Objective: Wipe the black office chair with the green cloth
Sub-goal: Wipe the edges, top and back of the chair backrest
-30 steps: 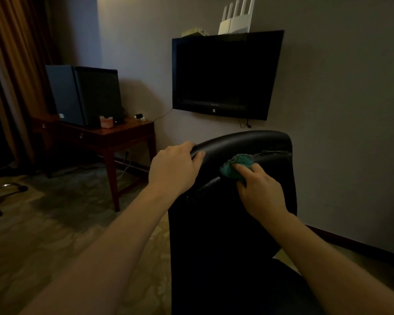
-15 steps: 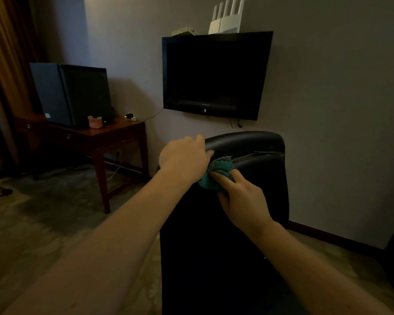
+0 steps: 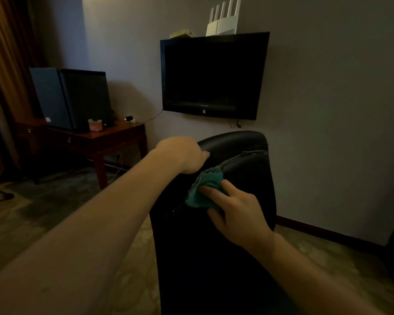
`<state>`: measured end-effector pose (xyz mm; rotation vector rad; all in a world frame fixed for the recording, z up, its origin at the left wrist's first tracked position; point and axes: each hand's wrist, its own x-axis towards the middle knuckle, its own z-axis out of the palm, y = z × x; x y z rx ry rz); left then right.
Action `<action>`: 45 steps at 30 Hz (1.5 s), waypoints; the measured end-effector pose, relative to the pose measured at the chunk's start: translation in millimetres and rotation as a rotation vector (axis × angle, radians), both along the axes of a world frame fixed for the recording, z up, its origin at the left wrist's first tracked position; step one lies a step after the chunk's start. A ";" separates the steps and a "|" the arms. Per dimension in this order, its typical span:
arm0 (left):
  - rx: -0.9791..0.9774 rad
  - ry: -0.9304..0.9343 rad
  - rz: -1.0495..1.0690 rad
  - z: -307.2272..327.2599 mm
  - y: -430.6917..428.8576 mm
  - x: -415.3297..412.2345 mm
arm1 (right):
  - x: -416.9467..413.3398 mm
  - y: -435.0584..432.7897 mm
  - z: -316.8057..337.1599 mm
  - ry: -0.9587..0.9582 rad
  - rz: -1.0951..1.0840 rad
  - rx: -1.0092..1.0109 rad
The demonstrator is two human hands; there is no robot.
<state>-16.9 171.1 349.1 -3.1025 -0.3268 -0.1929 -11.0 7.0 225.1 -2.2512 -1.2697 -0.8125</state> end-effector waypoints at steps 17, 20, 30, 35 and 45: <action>0.005 -0.103 0.048 -6.1 -8.0 -0.3 | 16.6 3.7 10.7 -0.026 -0.110 0.043; 0.068 -0.240 0.096 -18.5 -9.9 1.1 | 14.9 4.8 4.6 -0.029 -0.065 0.013; 0.114 -0.352 0.041 -26.9 -2.0 -0.6 | 54.8 -9.6 9.7 0.052 -0.292 0.116; 0.143 -0.327 0.040 -26.0 -3.3 4.1 | 31.7 4.0 5.6 -0.047 -0.147 0.019; 0.127 -0.339 0.018 -25.8 0.5 6.1 | 72.9 -9.8 11.3 0.131 -0.370 0.112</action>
